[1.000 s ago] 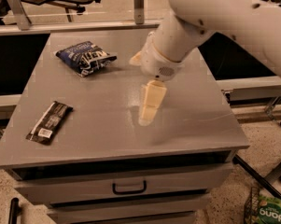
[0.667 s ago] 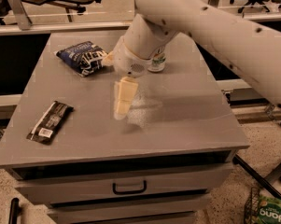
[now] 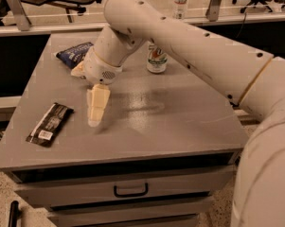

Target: Pick rxbar chocolate

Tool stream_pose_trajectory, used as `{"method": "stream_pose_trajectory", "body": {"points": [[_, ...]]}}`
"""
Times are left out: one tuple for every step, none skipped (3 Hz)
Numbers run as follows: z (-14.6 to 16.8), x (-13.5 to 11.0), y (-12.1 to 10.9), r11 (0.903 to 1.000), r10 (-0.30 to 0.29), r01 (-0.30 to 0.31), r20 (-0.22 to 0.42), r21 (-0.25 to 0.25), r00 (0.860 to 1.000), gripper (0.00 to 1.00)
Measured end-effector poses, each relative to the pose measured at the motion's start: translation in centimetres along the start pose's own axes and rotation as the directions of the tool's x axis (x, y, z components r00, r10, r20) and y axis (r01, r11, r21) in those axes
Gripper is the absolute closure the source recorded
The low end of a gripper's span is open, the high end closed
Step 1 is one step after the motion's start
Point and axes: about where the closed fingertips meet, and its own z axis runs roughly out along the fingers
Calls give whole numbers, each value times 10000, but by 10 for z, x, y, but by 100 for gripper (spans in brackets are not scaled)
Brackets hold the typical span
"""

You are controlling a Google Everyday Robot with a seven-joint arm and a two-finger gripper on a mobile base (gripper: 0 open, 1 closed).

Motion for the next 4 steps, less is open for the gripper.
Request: {"method": "stream_pose_trajectory", "body": {"points": [[14,-12,2,9990,-252,263,315,-360,9992,0],[28,-23,9,9957,-366,429,763,-821,9964,17],[38,-39,18,9900,-477,628,1194,-1263,9917,40],[48,-65,25,9768,-800,1131,1800,-1818,9804,72]]}}
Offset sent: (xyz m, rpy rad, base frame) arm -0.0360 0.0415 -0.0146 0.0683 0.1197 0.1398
